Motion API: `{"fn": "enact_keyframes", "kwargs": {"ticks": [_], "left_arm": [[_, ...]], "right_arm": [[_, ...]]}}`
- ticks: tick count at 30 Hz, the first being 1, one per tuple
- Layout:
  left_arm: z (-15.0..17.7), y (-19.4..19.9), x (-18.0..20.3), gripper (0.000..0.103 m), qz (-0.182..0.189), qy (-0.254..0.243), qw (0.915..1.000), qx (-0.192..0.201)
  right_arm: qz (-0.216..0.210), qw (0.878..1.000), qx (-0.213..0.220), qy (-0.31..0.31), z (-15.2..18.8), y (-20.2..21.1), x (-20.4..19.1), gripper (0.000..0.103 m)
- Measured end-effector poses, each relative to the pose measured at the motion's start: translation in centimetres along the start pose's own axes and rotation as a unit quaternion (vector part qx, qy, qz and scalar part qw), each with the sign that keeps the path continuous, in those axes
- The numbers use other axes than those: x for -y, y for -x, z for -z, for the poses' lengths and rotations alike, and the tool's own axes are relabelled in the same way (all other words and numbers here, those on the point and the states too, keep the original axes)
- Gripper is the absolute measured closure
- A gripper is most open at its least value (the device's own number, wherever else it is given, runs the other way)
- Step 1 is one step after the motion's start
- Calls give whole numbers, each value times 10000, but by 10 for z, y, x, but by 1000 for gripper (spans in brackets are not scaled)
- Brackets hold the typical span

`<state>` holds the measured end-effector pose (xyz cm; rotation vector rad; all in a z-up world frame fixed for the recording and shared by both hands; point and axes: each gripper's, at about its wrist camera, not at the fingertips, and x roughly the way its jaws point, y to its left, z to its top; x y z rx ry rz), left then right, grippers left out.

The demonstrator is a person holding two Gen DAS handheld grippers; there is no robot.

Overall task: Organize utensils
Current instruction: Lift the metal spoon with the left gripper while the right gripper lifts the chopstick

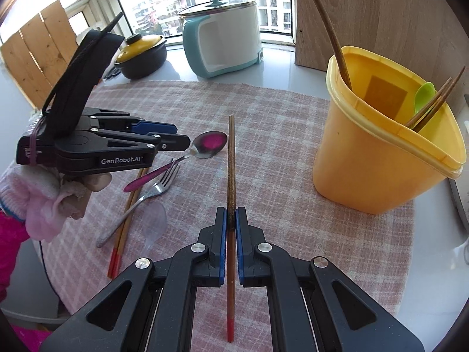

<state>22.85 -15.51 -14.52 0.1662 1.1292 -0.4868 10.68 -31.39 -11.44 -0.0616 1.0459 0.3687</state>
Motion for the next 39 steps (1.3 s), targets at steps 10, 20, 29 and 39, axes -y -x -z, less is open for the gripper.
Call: {"fn": "enact_keyframes", "kwargs": {"ticks": [10, 20, 29, 39], "left_arm": [[-9, -23, -1, 76, 119, 12, 9997, -205], [-14, -32, 7, 97, 131, -24, 9997, -223], [-9, -11, 0, 102, -51, 198, 9998, 55], [3, 57, -13, 103, -94, 659, 9937, 897]], "right_arm": [[11, 9999, -64, -99, 7, -1, 6, 99], [33, 9999, -63, -116, 9, -1, 9, 99], [40, 9999, 21, -165, 10, 7, 14, 99], [44, 9994, 275, -198, 8, 28, 16, 99]]}}
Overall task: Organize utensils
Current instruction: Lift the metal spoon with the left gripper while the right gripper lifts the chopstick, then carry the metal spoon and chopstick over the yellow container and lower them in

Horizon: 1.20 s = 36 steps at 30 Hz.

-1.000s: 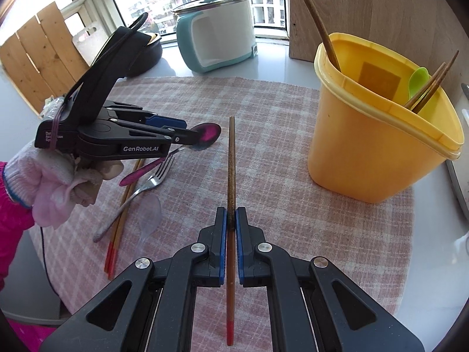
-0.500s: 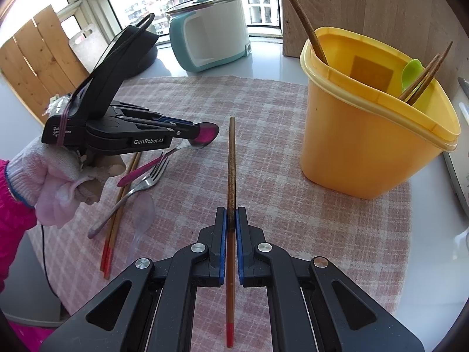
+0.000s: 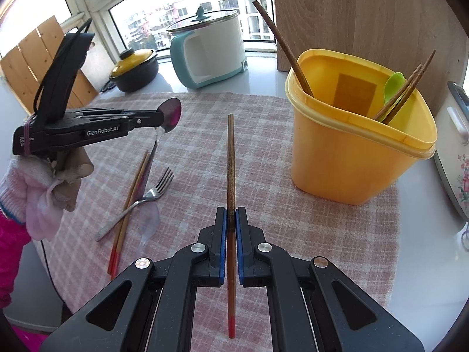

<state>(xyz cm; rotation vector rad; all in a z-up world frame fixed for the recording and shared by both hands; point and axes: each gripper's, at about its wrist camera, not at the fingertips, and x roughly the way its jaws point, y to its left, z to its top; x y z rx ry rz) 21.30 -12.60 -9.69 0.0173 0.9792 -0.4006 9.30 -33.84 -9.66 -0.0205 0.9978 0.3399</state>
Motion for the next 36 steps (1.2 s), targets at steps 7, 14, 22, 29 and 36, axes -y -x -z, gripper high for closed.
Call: {"fn": "enact_keyframes", "kwargs": {"ticks": [7, 14, 22, 29, 36], "left_arm": [[10, 46, -5, 103, 7, 229, 9985, 496], [14, 80, -2, 103, 147, 348, 9959, 822], [9, 114, 16, 103, 388, 299, 9920, 1162], [-3, 134, 48, 103, 660, 105, 9872, 1448], [-23, 137, 80, 103, 898, -19, 9823, 1646]], "right_arm": [[-46, 9998, 179, 37, -5, 12, -2, 99], [-46, 9991, 402, 113, -12, 28, -5, 99], [0, 9971, 748, 164, -21, 52, 0, 99], [97, 9943, 1055, 138, -32, 78, 14, 99], [208, 9913, 1300, 87, -43, 100, 31, 99]]}}
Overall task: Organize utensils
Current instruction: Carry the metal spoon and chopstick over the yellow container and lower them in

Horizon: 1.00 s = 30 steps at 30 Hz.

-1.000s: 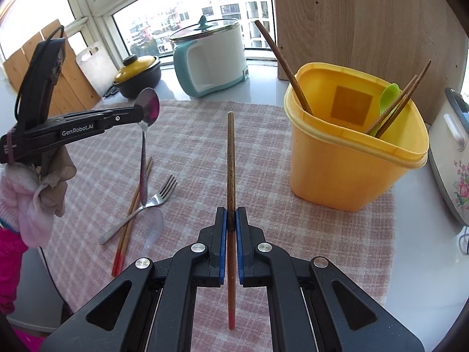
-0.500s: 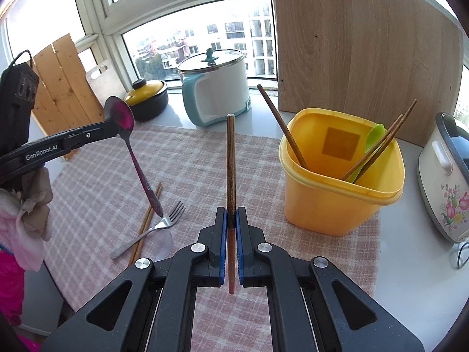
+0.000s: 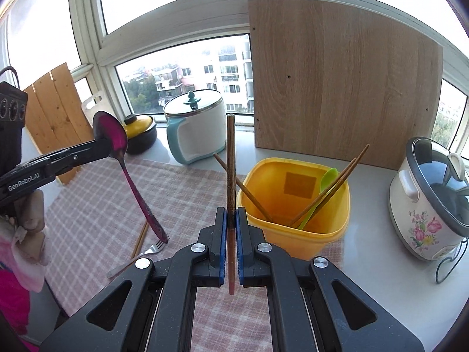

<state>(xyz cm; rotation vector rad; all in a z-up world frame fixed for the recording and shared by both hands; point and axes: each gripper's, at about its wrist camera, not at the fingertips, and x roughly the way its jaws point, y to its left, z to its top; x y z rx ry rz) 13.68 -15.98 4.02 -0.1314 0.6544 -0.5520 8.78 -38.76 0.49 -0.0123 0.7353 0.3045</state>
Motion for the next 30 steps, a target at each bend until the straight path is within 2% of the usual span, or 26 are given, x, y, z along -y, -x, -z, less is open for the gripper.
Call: {"fn": "enact_keyframes", "kwargs": {"ticks": [14, 24, 30], "left_arm": [[-35, -34, 44, 103, 263, -155, 9993, 193], [-48, -75, 62, 103, 62, -332, 9994, 91], [-42, -101, 62, 103, -54, -325, 9994, -122]], "right_arm": [[258, 9978, 587, -149, -33, 32, 40, 99], [361, 9957, 841, -113, -56, 36, 56, 99], [399, 9961, 783, -95, -55, 25, 59, 99]]}}
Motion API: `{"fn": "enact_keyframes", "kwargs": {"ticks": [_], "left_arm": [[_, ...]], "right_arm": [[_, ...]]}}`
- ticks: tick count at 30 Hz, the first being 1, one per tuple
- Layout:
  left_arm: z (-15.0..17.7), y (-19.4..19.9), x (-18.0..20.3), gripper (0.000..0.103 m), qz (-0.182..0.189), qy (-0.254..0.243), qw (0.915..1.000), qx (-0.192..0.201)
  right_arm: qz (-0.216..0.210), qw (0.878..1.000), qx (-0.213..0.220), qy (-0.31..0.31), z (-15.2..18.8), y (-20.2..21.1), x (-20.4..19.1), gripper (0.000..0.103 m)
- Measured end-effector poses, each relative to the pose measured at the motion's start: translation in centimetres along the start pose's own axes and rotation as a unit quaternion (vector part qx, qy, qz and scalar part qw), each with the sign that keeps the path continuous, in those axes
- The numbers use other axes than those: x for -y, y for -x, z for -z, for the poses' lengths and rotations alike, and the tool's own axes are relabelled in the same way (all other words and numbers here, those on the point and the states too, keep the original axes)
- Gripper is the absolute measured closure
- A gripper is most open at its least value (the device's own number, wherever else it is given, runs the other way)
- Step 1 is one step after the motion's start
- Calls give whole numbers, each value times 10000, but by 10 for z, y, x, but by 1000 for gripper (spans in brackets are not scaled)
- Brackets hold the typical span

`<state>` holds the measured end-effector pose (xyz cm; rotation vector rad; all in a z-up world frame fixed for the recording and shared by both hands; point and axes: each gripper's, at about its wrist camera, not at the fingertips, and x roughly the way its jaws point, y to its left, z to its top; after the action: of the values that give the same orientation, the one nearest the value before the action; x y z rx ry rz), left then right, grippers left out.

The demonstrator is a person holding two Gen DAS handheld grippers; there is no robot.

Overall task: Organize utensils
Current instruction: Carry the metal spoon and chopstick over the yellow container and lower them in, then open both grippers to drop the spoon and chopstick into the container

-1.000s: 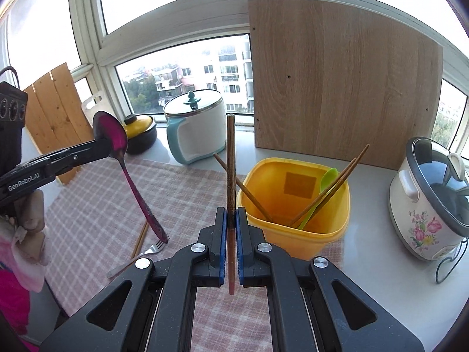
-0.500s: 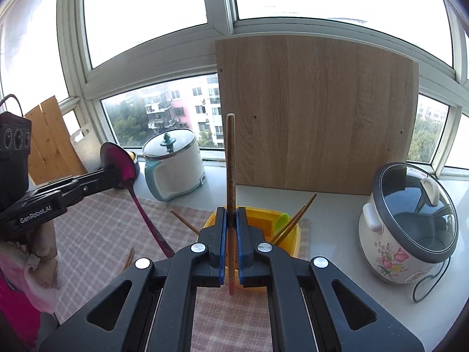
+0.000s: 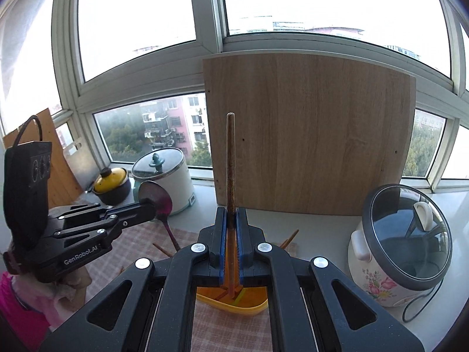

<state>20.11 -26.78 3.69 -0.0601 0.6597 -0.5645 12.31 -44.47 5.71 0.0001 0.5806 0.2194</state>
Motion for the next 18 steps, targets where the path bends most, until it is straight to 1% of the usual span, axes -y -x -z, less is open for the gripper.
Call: {"fn": "enact_keyframes", "kwargs": {"ticks": [6, 18], "left_arm": [[12, -13, 3, 103, 23, -5, 9998, -210], [29, -20, 1, 103, 115, 64, 9988, -463]], "right_arm": [[-29, 9996, -284, -38, 15, -20, 3, 99], [-44, 9965, -810, -211, 47, -45, 9, 99]]}}
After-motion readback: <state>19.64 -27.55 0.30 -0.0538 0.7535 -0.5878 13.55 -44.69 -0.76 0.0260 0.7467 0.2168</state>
